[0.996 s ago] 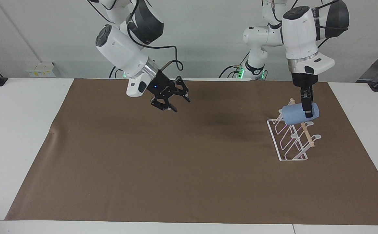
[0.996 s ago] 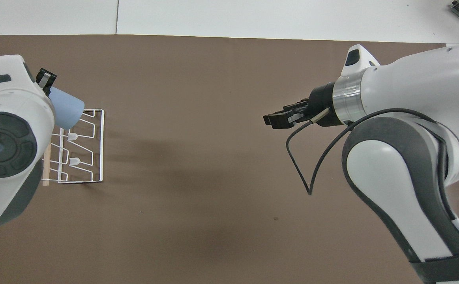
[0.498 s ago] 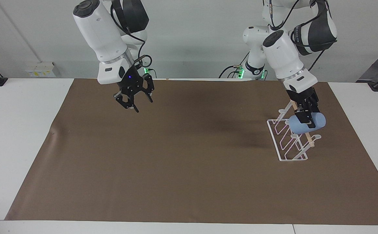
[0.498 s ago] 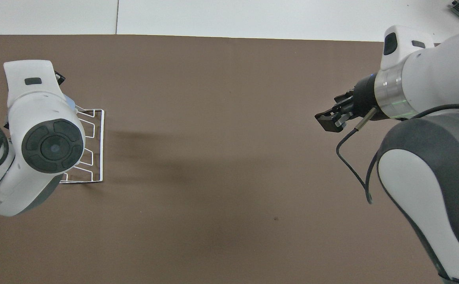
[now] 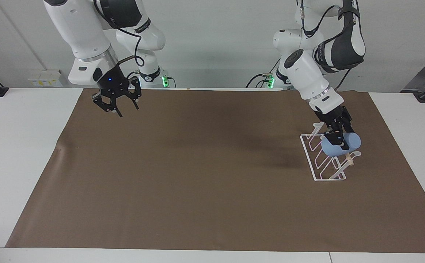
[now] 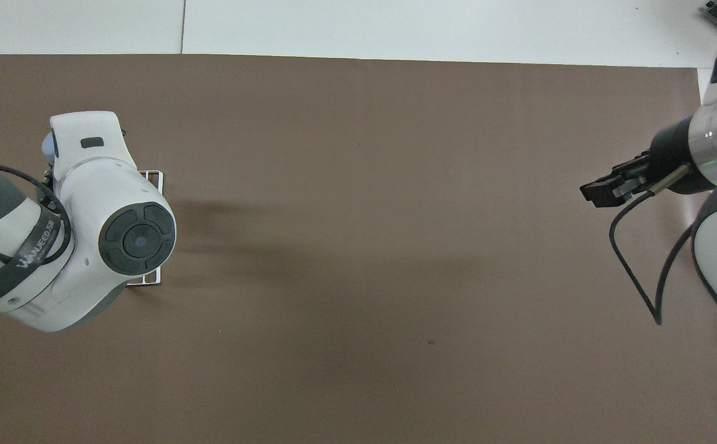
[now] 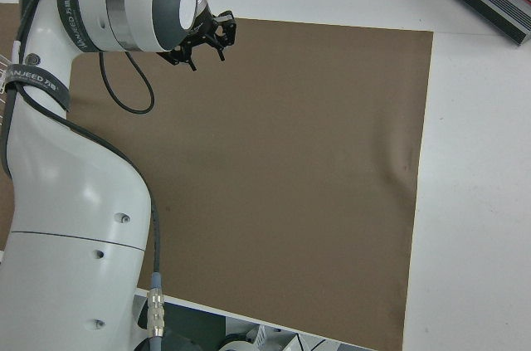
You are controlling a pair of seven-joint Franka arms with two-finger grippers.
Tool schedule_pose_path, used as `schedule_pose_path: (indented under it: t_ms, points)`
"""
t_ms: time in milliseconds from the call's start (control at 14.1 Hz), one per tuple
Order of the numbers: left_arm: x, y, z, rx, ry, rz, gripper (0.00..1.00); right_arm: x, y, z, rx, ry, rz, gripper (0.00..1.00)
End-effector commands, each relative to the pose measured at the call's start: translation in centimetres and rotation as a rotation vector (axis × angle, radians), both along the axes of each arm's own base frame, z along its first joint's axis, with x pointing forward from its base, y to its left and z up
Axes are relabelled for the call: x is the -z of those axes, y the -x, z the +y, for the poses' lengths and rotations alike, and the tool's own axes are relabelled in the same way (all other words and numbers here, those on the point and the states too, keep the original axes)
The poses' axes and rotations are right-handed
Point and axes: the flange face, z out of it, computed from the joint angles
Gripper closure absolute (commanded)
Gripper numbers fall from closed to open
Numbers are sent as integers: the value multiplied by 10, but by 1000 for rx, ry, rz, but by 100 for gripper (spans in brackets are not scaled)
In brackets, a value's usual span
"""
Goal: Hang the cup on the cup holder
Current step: 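Lower the blue cup onto the rack hook with the left gripper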
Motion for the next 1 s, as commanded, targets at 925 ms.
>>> schedule_pose_path:
  t_ms: [925]
  points:
    - [23, 11, -1, 72, -24, -3, 100, 16, 33, 4, 372, 129, 75, 31]
